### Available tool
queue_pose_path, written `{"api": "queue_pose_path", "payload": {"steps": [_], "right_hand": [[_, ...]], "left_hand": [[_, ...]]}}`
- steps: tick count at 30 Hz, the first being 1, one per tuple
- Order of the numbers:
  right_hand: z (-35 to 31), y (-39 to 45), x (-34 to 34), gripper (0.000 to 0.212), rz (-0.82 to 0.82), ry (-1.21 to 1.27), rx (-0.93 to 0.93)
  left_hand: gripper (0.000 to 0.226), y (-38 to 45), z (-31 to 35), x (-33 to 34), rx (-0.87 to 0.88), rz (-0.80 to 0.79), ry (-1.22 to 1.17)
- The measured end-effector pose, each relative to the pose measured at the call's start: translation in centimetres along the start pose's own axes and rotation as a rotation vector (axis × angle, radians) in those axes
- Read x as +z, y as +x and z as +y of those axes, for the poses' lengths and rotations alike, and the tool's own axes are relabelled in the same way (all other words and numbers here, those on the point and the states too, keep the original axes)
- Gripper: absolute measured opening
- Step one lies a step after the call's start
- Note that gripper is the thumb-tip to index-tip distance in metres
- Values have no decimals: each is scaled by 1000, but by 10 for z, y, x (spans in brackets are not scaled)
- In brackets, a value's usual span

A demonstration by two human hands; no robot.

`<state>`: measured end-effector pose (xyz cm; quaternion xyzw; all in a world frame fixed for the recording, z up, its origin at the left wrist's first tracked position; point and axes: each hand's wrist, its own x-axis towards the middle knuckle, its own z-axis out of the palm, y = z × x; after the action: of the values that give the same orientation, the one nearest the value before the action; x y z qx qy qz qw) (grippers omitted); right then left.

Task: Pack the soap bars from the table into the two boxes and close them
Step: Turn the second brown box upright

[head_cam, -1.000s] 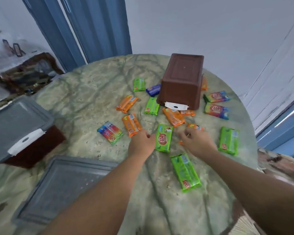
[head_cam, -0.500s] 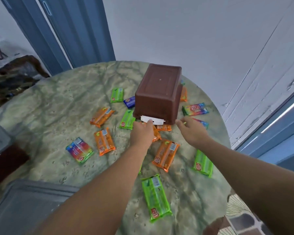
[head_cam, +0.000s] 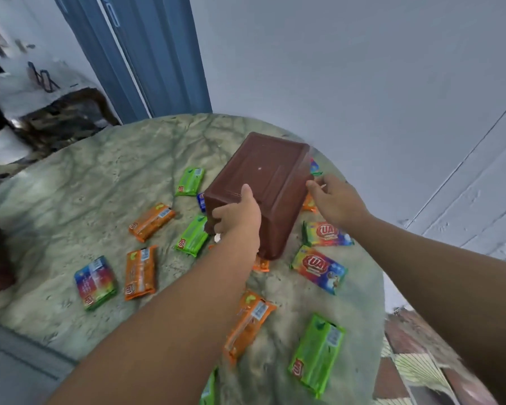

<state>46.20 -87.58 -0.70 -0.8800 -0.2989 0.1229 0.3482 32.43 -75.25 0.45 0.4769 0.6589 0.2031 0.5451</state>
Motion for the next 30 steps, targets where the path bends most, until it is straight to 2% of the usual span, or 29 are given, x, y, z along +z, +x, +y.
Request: {"api": "queue_pose_path", "payload": {"steps": [5, 8, 12, 15, 18, 21, 25, 30], "right_hand": [[-6, 47, -7, 31, -6, 25, -91], [-7, 64, -7, 45, -11, 62, -88], [-11, 81, -14, 64, -27, 142, -33], [-10, 88, -12, 64, -114, 167, 18], [-8, 85, -10, 68, -128, 141, 31], [-5, 78, -14, 77, -58, 127, 69], [-16, 61, -24, 69, 57, 104, 127], [-40, 22, -28, 74, 113, 200, 185]], "left_hand": [[60, 5, 9, 17, -20, 102, -58], [41, 13, -1, 16, 53, 132, -38], [33, 16, -4, 14, 106, 163, -61], [36, 8, -3, 15, 152, 125, -48], [45, -3, -5, 17, 224, 101, -31], [49, -11, -6, 16, 289, 90, -33], [51, -19, -2, 4, 380, 80, -57], [77, -24, 5, -29, 368, 92, -98]]}}
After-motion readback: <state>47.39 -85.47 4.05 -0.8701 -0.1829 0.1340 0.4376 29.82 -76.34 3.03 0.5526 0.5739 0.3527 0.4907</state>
